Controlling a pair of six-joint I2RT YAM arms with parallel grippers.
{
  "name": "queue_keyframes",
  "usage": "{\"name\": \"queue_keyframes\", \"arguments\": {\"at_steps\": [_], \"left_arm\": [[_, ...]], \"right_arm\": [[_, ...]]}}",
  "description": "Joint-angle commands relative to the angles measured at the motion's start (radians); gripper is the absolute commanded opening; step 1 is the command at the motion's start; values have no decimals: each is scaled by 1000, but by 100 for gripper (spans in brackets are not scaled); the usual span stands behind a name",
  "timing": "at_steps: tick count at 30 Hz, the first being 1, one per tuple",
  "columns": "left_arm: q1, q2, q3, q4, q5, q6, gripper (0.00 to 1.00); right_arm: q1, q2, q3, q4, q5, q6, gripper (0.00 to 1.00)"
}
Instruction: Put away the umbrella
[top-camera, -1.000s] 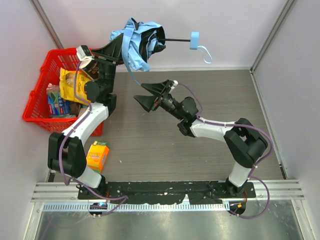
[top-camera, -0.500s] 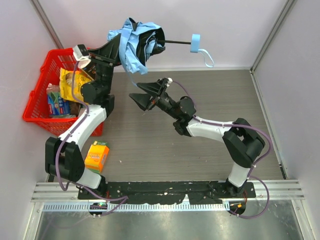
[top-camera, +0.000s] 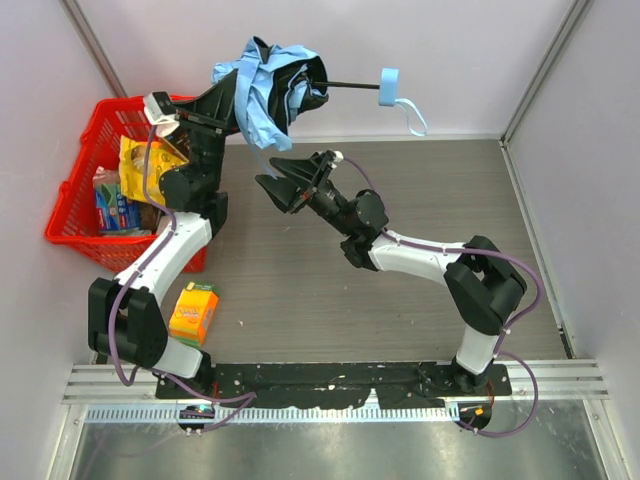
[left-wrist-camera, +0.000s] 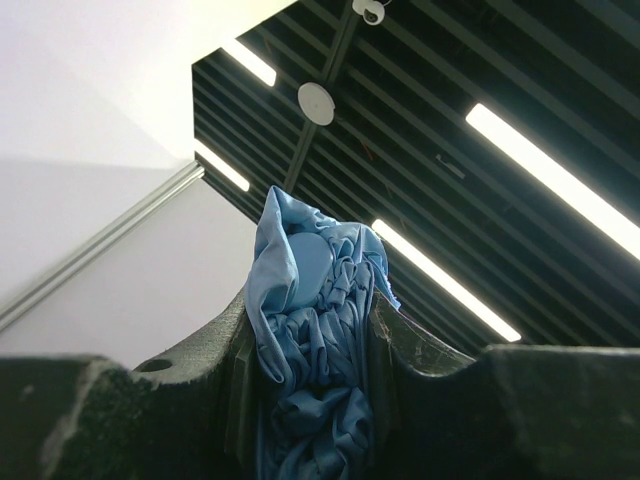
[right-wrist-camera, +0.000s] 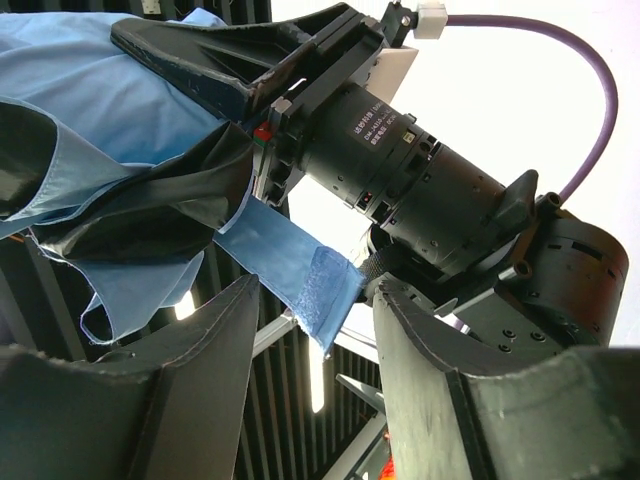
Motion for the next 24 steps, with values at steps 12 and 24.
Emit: {"name": "queue_keyframes", "arguments": {"at_steps": [12,24], "left_arm": [[-6,-55,-14,264,-50,-54,0],[-8,-61,-32,264,-49,-58,0]], "right_arm": [[4,-29,57,25,24,359,42],[2,-31,52,26,31,331,8]]}}
